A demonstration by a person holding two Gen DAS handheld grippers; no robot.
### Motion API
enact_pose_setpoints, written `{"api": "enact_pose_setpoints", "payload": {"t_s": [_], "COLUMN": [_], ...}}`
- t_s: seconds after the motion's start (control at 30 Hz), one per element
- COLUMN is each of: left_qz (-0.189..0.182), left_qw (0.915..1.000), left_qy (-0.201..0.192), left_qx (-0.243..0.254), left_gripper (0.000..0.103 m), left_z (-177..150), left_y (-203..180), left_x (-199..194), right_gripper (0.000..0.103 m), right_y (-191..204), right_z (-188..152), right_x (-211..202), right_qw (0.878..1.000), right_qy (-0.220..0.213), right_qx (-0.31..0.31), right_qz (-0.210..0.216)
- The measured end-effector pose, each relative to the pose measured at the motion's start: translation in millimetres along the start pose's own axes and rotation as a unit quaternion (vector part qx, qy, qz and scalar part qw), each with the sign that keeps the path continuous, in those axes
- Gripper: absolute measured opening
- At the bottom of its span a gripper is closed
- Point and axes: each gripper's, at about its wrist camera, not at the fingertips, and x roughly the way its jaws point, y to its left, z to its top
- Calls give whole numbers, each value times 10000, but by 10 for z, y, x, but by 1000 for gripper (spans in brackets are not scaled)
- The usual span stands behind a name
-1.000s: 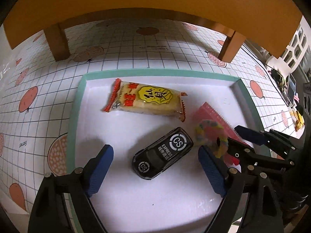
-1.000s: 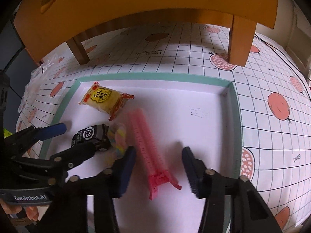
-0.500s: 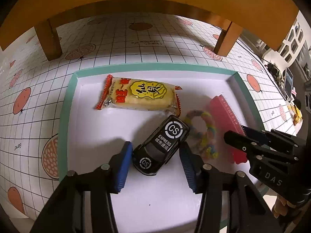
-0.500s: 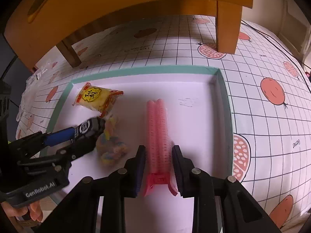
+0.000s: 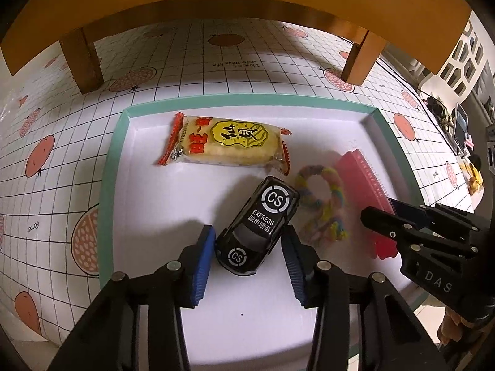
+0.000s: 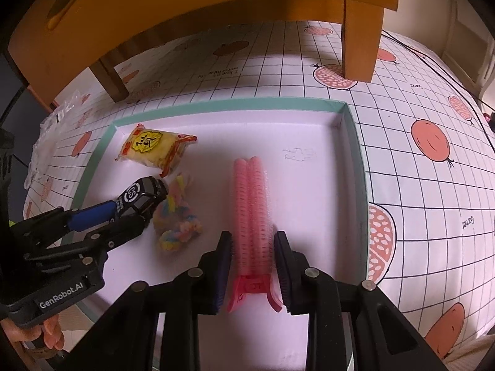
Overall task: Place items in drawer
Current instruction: 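Grasp the black toy car with the left gripper while the right grasps the pink hair roller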
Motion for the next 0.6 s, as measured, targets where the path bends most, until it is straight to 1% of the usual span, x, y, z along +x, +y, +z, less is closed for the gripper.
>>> {"api": "enact_pose_setpoints", "payload": {"t_s": [0.3,0.43,0.6], "left_qz": [1,-8,-65], "left_qw": [10000,10000,9996], "left_qy": [-39,-90,-273], "left_qx": [-17,-42,-64], "left_gripper": [43,42,38], "left_z": [-3,-2,12], "left_y": [-14,-7,1], "left_x": [-48,-95,-245], "right_gripper": [29,29,29], "right_y": [23,40,55], "right_z": [-30,-33,-36], "right_x": [-25,-95,-219], "right_qw": [10000,10000,9998], "right_qy": [48,-40,-160], "right_qx": [4,-29,-34], "right_qz": [63,81,112]}}
